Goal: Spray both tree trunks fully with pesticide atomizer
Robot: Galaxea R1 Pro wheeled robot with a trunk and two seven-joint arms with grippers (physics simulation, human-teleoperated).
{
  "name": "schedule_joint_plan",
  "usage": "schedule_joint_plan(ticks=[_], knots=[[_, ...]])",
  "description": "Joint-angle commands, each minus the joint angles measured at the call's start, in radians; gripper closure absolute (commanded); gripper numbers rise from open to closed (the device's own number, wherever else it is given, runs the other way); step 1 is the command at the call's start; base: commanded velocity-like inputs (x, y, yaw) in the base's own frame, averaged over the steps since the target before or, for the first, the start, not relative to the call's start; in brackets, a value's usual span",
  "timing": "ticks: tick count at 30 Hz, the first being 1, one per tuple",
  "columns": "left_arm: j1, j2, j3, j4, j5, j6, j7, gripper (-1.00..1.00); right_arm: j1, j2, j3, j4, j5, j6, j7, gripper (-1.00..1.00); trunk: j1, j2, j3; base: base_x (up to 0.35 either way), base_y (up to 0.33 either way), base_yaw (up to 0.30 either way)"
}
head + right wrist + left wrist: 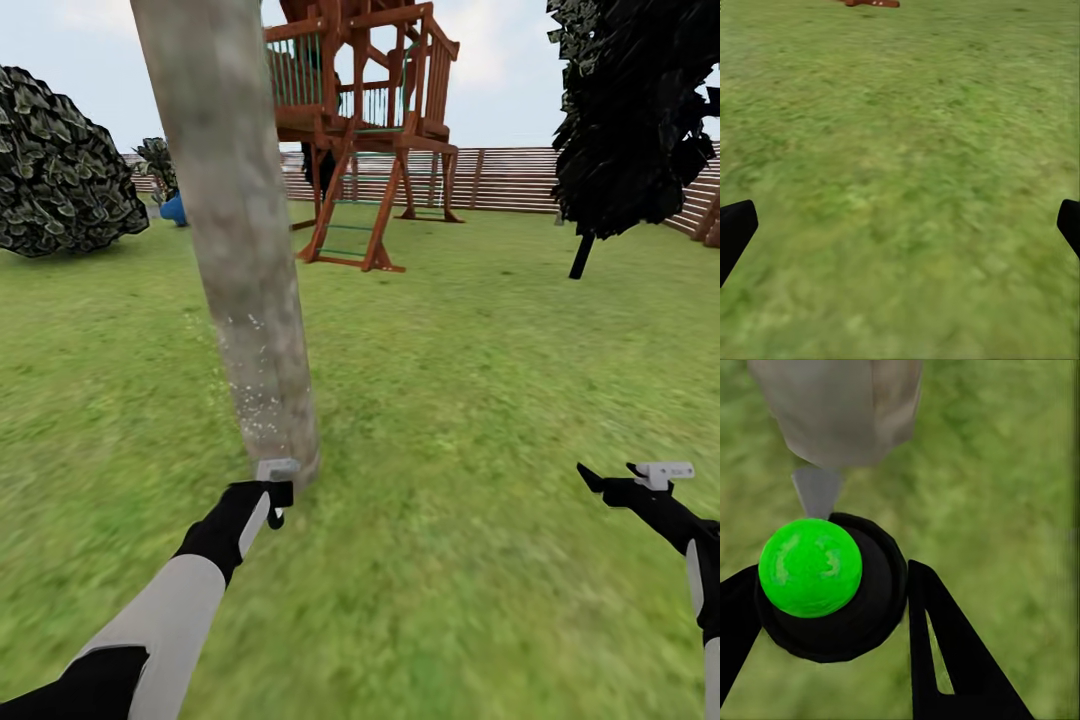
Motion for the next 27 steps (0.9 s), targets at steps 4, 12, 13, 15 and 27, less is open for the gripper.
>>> schedule_joint_plan(ticks=[4,12,13,15,27], knots=[[0.000,-0.001,-0.001,0.000,0.000,0.000,0.000,1.00,0.000,0.000,0.000,0.000,0.000,0.000,0.000,-1.00,0.000,0.000,0.000,0.148,-0.244,0.231],[0.000,-0.006,-0.002,0.001,0.000,0.000,0.000,1.00,0.000,0.002,0.000,0.002,0.000,-0.001,-0.001,-1.00,0.000,0.000,0.000,0.110,-0.261,0.276],[0.000,-0.006,-0.002,0.001,0.000,0.000,0.000,1.00,0.000,0.002,0.000,0.003,0.000,0.000,-0.001,-1.00,0.000,0.000,0.000,0.054,-0.270,0.277],[0.000,-0.007,-0.002,0.001,0.000,0.000,0.000,1.00,0.000,0.002,0.001,0.003,0.000,0.000,-0.001,-1.00,0.000,0.000,0.000,0.017,-0.272,0.276],[0.000,-0.007,-0.002,0.013,0.000,0.000,-0.001,1.00,0.000,0.003,0.000,0.002,0.000,0.000,0.000,-1.00,0.000,0.000,0.000,0.004,-0.274,0.097]])
